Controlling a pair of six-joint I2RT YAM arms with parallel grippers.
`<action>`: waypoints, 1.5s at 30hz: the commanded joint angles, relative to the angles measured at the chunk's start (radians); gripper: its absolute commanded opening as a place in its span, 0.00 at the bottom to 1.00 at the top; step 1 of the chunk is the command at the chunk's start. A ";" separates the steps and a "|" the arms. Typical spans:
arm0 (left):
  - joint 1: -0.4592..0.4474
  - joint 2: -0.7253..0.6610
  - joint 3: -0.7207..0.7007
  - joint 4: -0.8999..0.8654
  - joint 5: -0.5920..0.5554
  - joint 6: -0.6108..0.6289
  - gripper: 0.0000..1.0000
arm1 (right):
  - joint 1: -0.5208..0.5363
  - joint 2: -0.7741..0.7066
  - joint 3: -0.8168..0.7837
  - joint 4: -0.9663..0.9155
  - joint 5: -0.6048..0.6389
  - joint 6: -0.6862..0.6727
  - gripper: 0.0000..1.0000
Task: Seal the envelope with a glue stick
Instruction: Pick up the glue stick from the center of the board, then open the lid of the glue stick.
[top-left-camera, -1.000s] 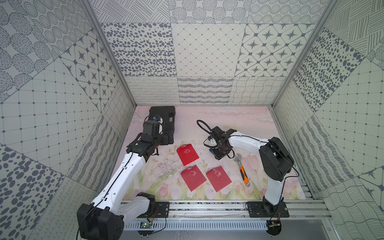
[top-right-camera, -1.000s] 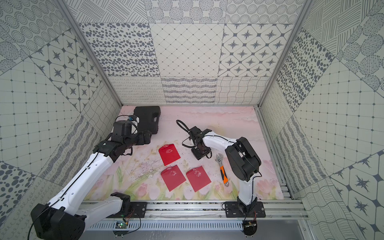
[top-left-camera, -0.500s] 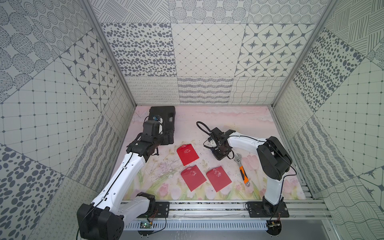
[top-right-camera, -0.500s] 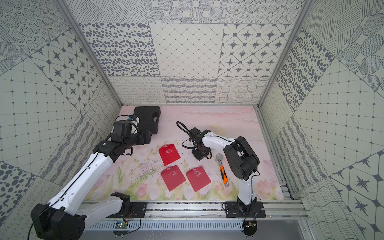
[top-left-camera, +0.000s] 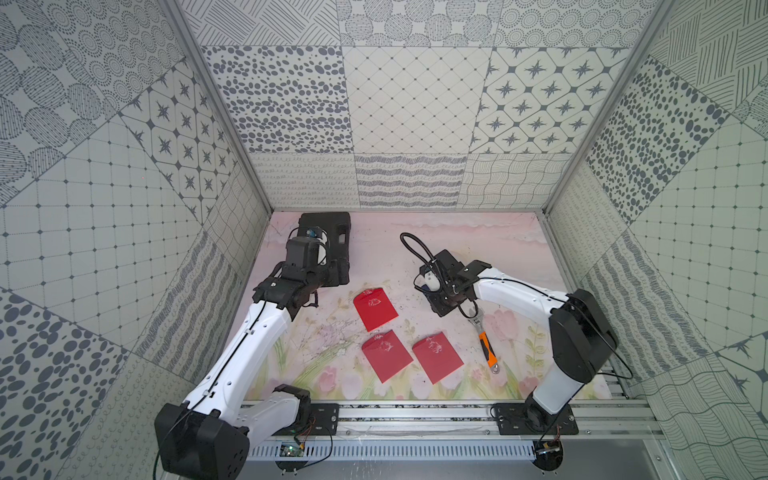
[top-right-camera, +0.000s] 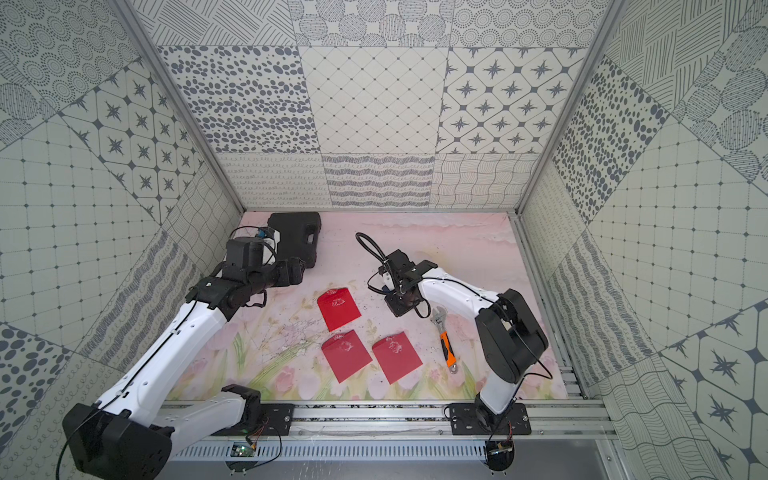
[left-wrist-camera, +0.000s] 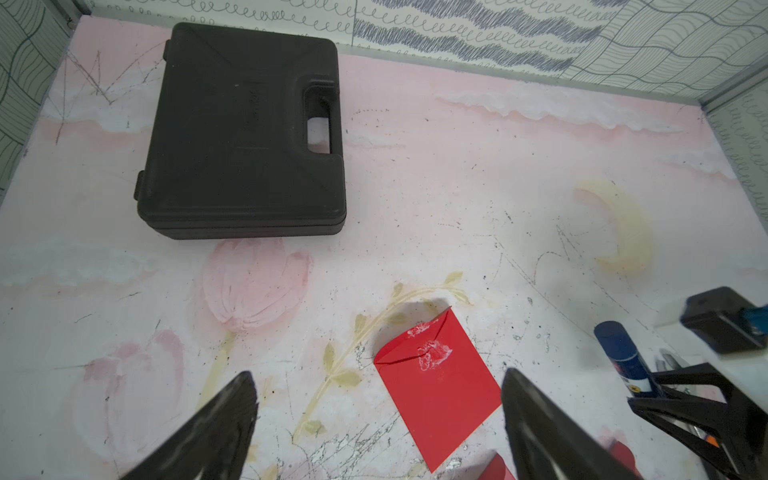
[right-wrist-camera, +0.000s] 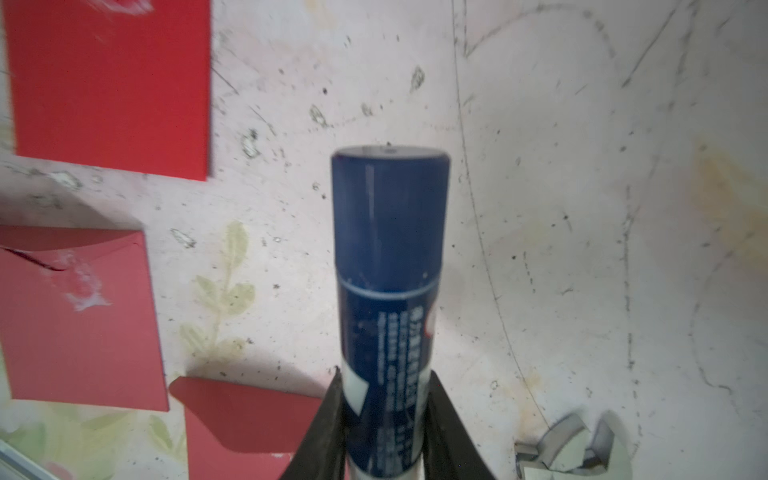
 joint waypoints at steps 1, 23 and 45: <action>-0.007 0.014 0.041 -0.021 0.209 -0.005 0.91 | 0.004 -0.119 -0.051 0.137 -0.081 -0.064 0.11; -0.380 0.118 0.318 -0.018 0.603 -0.019 0.66 | 0.012 -0.556 -0.227 0.359 -0.447 -0.375 0.03; -0.522 0.244 0.515 -0.290 0.493 0.066 0.49 | 0.040 -0.585 -0.212 0.359 -0.445 -0.364 0.00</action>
